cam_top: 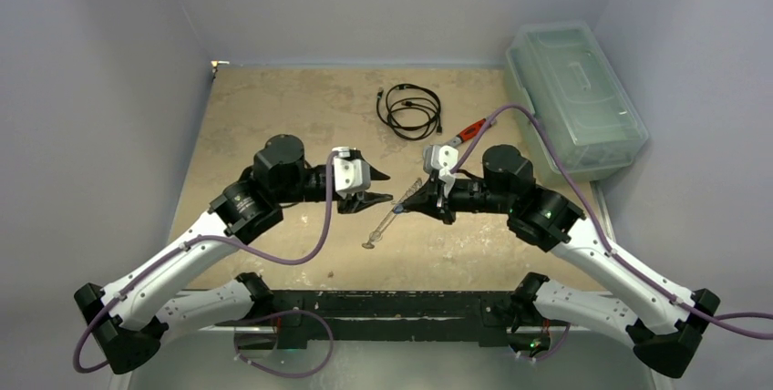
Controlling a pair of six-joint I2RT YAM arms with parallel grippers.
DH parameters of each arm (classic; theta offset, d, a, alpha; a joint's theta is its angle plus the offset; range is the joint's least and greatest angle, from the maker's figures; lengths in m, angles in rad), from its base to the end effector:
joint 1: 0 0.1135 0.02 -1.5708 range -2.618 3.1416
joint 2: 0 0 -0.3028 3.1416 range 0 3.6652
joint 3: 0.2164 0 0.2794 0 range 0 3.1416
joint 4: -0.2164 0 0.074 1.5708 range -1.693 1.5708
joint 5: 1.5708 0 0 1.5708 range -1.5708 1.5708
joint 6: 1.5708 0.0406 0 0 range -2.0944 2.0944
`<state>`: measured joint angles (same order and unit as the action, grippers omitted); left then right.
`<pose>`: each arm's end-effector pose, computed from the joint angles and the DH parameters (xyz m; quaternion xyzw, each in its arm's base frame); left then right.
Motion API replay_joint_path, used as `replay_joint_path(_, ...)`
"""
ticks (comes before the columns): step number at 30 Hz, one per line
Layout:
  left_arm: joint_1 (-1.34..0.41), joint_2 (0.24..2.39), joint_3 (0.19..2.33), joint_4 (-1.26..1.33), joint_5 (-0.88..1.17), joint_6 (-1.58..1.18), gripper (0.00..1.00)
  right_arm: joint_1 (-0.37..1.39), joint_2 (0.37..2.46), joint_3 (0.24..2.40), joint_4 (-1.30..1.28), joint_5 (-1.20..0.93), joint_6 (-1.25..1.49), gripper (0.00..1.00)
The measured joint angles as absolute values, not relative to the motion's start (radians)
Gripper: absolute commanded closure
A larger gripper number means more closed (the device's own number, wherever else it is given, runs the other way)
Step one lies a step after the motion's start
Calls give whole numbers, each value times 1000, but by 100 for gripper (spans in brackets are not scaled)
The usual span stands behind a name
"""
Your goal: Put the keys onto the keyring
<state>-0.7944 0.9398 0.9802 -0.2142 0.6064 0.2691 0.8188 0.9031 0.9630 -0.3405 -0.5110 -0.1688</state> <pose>0.1358 -0.1713 0.4104 0.5361 0.5326 -0.3802 0.5333 0.1265 0.1643 0.3972 -0.5002 0.6087 0.3771 0.4868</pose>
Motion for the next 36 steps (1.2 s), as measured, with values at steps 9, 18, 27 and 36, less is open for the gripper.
replay_joint_path(9, -795, 1027, 1101, -342, 665, 326, 58, 819, 924, 967, -351, -519, -189, 100)
replay_joint_path(18, -800, 1038, 1145, -423, 723, 294, 58, 819, 925, 967, -349, -520, -196, 100)
replay_joint_path(27, -806, 1060, 1114, -414, 648, 144, 66, 819, 925, 967, -343, -520, -196, 100)
replay_joint_path(36, -820, 1072, 1099, -396, 617, 52, 66, 819, 934, 966, -323, -519, -196, 100)
